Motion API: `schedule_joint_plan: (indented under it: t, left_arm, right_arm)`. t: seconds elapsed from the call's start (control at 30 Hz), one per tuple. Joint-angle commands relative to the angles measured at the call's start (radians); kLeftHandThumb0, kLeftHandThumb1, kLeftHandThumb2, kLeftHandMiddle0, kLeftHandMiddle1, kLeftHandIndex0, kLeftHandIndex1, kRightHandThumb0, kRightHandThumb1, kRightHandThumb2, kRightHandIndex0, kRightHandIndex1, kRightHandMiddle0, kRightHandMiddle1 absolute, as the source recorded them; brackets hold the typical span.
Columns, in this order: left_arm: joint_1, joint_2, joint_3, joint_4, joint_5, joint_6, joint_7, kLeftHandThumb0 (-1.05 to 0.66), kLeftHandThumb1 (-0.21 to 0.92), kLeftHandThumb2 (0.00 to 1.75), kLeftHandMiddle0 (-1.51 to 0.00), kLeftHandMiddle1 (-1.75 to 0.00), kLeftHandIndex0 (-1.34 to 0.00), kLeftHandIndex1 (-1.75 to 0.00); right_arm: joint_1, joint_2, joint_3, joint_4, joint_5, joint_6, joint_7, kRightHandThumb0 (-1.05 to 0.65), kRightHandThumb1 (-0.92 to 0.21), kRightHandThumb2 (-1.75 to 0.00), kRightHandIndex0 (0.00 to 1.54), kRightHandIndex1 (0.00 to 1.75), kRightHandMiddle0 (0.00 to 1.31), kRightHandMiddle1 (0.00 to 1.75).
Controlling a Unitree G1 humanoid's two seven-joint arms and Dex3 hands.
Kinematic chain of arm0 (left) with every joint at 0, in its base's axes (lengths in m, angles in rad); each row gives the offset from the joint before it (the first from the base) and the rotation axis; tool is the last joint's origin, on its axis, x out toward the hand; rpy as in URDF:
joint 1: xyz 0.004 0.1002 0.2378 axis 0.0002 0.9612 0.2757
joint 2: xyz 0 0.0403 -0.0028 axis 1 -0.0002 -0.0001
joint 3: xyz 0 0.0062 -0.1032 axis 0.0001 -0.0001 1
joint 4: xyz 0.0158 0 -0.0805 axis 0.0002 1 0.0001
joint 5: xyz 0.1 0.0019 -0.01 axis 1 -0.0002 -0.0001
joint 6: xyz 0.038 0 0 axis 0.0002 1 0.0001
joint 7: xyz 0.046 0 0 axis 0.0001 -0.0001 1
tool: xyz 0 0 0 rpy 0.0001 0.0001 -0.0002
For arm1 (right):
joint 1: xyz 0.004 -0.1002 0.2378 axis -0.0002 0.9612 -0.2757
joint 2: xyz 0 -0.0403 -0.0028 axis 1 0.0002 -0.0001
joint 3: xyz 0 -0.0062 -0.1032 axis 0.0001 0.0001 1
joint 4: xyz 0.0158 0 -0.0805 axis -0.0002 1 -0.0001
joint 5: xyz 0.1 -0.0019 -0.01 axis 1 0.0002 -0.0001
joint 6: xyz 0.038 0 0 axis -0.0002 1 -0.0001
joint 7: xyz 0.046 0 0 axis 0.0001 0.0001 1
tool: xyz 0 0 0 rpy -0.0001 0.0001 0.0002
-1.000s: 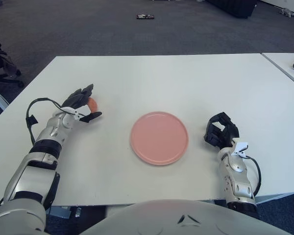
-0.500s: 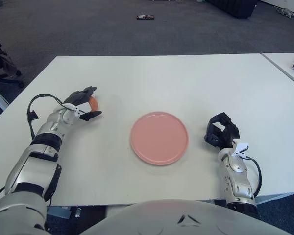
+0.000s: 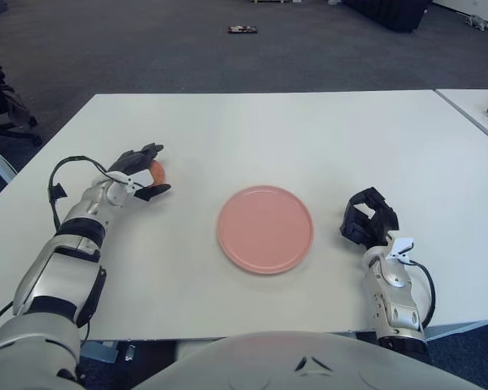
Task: Put the apple into the plate.
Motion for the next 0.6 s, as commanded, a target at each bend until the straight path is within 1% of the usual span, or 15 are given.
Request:
schedule_joint_plan:
  t: [0.0, 0.07, 0.1, 0.13, 0.2, 0.23, 0.3, 0.33, 0.37, 0.43, 0.47, 0.57]
  left_arm:
    - [0.003, -0.059, -0.067, 0.065, 0.06, 0.01, 0.033, -0.78, 0.28, 1.04, 0.0, -1.01, 0.0, -1.15]
    - [-0.002, -0.057, -0.088, 0.071, 0.083, 0.008, 0.063, -0.69, 0.18, 1.17, 0.0, -1.35, 0.0, -1.48]
    - [-0.002, -0.056, -0.095, 0.072, 0.09, 0.009, 0.08, -0.67, 0.17, 1.2, 0.0, -1.41, 0.0, -1.53]
    - [-0.003, -0.055, -0.101, 0.075, 0.095, 0.01, 0.093, -0.61, 0.14, 1.23, -0.13, -1.53, -0.07, -1.61]
    - [-0.006, -0.057, -0.11, 0.084, 0.102, 0.012, 0.113, -0.53, 0.11, 1.27, -0.28, -1.66, -0.16, -1.69]
    - [-0.008, -0.059, -0.116, 0.089, 0.108, 0.015, 0.125, -0.52, 0.11, 1.28, -0.31, -1.68, -0.18, -1.7]
    - [-0.01, -0.061, -0.128, 0.096, 0.118, 0.021, 0.15, -0.45, 0.11, 1.31, -0.44, -1.72, -0.29, -1.73]
    - [-0.011, -0.062, -0.134, 0.098, 0.123, 0.023, 0.16, -0.36, 0.11, 1.35, -0.5, -1.72, -0.35, -1.72]
    - [-0.012, -0.062, -0.137, 0.101, 0.125, 0.024, 0.167, -0.23, 0.1, 1.43, -0.59, -1.73, -0.44, -1.71]
    - [-0.011, -0.065, -0.146, 0.102, 0.132, 0.024, 0.188, -0.12, 0.09, 1.5, -0.67, -1.74, -0.52, -1.71]
    - [-0.01, -0.067, -0.151, 0.102, 0.136, 0.024, 0.201, -0.08, 0.05, 1.58, -0.74, -1.74, -0.56, -1.72]
    - [-0.008, -0.07, -0.164, 0.102, 0.144, 0.028, 0.234, -0.03, 0.02, 1.64, -0.82, -1.72, -0.6, -1.74]
  right_arm:
    - [0.021, 0.001, -0.009, 0.029, -0.004, 0.028, -0.009, -0.47, -0.34, -1.3, 1.07, 1.75, 0.6, 1.75]
    - [0.022, 0.0, -0.008, 0.03, -0.005, 0.022, -0.009, -0.47, -0.34, -1.3, 1.07, 1.75, 0.6, 1.75]
    - [0.022, 0.0, -0.008, 0.03, -0.004, 0.019, -0.007, -0.47, -0.33, -1.3, 1.07, 1.75, 0.6, 1.75]
    - [0.022, 0.0, -0.008, 0.031, -0.003, 0.016, -0.006, -0.47, -0.33, -1.31, 1.07, 1.75, 0.6, 1.75]
    - [0.023, 0.0, -0.009, 0.03, -0.001, 0.015, -0.004, -0.47, -0.33, -1.31, 1.07, 1.75, 0.6, 1.75]
    - [0.023, -0.001, -0.009, 0.029, 0.001, 0.017, -0.002, -0.47, -0.33, -1.31, 1.07, 1.75, 0.6, 1.75]
    - [0.026, -0.001, -0.009, 0.021, 0.004, 0.03, -0.001, -0.47, -0.33, -1.31, 1.07, 1.75, 0.6, 1.75]
    - [0.028, -0.001, -0.009, 0.016, 0.006, 0.038, -0.002, -0.47, -0.34, -1.3, 1.06, 1.75, 0.59, 1.75]
    - [0.029, -0.001, -0.009, 0.013, 0.006, 0.043, -0.002, -0.47, -0.35, -1.29, 1.05, 1.75, 0.58, 1.75]
    - [0.029, -0.001, -0.008, 0.01, 0.004, 0.049, -0.005, -0.46, -0.36, -1.27, 1.04, 1.75, 0.58, 1.75]
    - [0.028, 0.0, -0.008, 0.009, 0.002, 0.051, -0.007, -0.46, -0.37, -1.27, 1.03, 1.75, 0.57, 1.75]
    - [0.028, 0.001, -0.008, 0.011, -0.003, 0.037, -0.011, -0.46, -0.37, -1.26, 1.02, 1.75, 0.57, 1.75]
